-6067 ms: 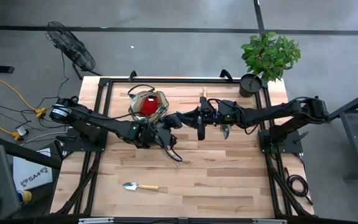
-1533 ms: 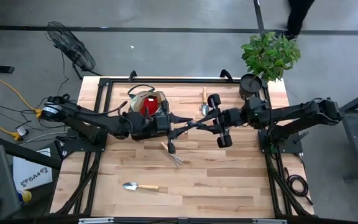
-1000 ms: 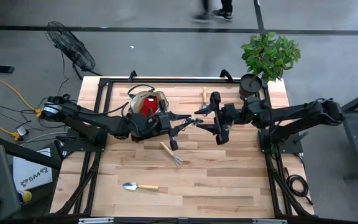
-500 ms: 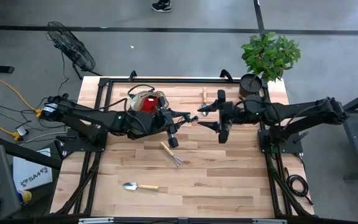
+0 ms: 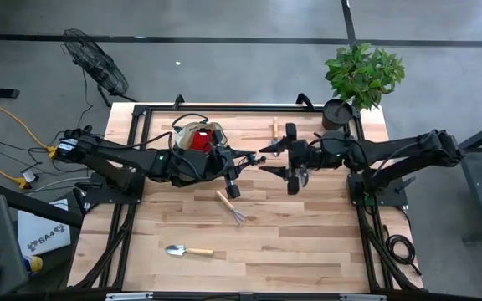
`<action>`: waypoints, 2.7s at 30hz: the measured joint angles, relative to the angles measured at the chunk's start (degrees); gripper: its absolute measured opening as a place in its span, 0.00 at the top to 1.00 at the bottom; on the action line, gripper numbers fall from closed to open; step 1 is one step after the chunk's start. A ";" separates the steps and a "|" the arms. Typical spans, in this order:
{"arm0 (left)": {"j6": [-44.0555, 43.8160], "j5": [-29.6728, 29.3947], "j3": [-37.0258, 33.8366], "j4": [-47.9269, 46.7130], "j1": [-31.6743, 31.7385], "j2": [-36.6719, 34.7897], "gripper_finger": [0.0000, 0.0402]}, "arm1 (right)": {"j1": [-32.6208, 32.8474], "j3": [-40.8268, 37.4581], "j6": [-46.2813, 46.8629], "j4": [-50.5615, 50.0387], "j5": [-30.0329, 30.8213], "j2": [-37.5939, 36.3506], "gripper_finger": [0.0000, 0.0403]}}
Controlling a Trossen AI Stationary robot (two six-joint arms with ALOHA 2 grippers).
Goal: Pick & Place Garden tools in Gardening bag
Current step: Put the green shears into the gardening bag
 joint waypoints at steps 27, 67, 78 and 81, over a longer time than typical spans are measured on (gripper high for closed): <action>-1.01 -0.07 0.02 -2.32 0.00 0.00 0.81 | -0.02 -0.07 -4.11 2.46 -1.22 1.72 0.84; -15.06 -16.27 0.04 -29.13 -0.11 -7.61 0.33 | -2.43 -0.09 10.34 1.68 28.09 7.30 0.84; -30.35 -18.18 0.04 -47.21 -0.11 -8.72 0.33 | -10.72 -0.09 18.11 16.44 28.69 19.16 0.84; -35.14 -19.64 0.04 -53.01 -0.54 -8.72 0.33 | -12.82 -0.11 19.99 19.30 28.27 21.58 0.84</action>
